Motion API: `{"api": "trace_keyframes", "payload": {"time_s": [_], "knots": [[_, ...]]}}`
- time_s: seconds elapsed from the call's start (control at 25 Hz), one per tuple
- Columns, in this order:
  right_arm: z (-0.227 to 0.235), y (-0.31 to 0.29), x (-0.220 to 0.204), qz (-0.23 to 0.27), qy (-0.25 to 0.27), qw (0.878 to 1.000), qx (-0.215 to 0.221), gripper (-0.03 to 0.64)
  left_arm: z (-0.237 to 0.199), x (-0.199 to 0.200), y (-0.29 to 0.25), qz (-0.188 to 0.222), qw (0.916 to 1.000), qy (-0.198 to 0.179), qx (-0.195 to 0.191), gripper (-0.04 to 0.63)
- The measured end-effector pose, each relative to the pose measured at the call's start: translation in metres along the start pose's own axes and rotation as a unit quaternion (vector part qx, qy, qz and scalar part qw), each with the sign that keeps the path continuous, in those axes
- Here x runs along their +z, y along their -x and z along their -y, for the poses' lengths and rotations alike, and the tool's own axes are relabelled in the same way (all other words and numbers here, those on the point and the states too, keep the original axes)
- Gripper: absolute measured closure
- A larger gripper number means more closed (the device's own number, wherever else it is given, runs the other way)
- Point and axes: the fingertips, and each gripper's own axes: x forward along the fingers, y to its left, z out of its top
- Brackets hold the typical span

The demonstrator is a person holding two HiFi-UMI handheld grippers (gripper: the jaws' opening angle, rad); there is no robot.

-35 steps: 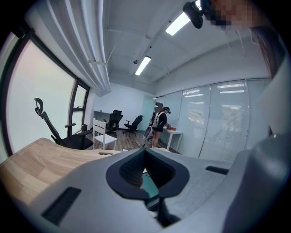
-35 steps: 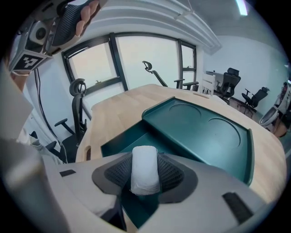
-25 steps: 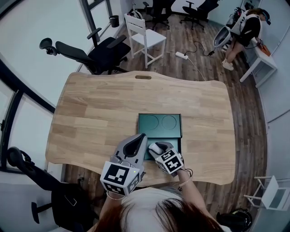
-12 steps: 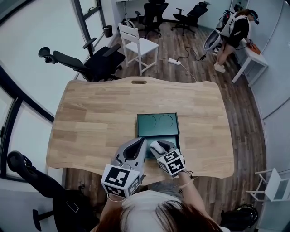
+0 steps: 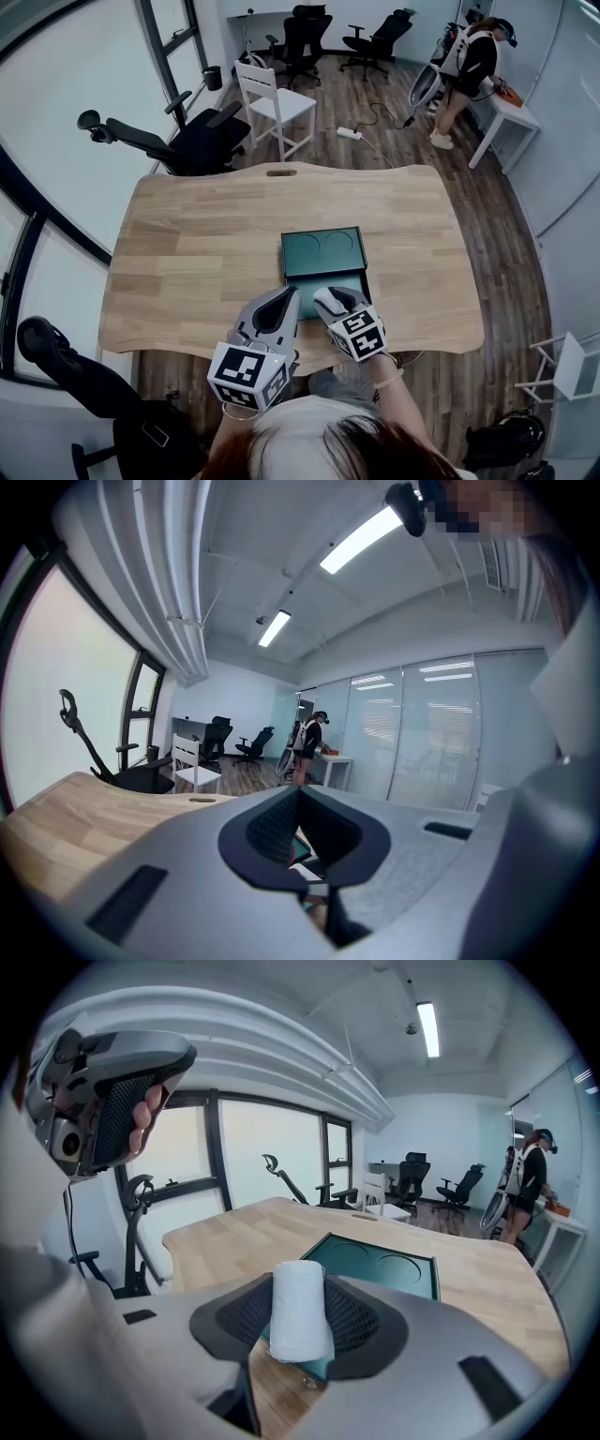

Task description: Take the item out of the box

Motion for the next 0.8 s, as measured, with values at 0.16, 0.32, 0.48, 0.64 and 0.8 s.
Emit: {"api": "trace_keyframes", "payload": {"time_s": [0.16, 0.32, 0.48, 0.64, 0.8], "knots": [[-0.006, 0.013, 0.003, 0.014, -0.002, 1.000, -0.013, 0.428, 0.004, -0.004, 0.012, 0.001, 1.0000, -0.001, -0.003, 0.589], [-0.012, 0.023, 0.011, 0.033, -0.005, 0.999, -0.027, 0.428, 0.009, -0.005, 0.024, 0.003, 1.0000, 0.000, -0.006, 0.589], [-0.019, 0.034, 0.016, 0.052, -0.005, 0.998, -0.036, 0.428, 0.014, -0.008, 0.036, 0.006, 1.0000, 0.002, -0.007, 0.589], [-0.026, 0.048, 0.017, 0.069, 0.000, 0.997, -0.041, 0.428, 0.021, -0.008, 0.049, 0.013, 0.9999, 0.001, -0.003, 0.589], [-0.034, 0.061, 0.022, 0.085, 0.004, 0.995, -0.049, 0.428, 0.024, -0.007, 0.065, 0.020, 0.9998, 0.000, 0.000, 0.589]]}}
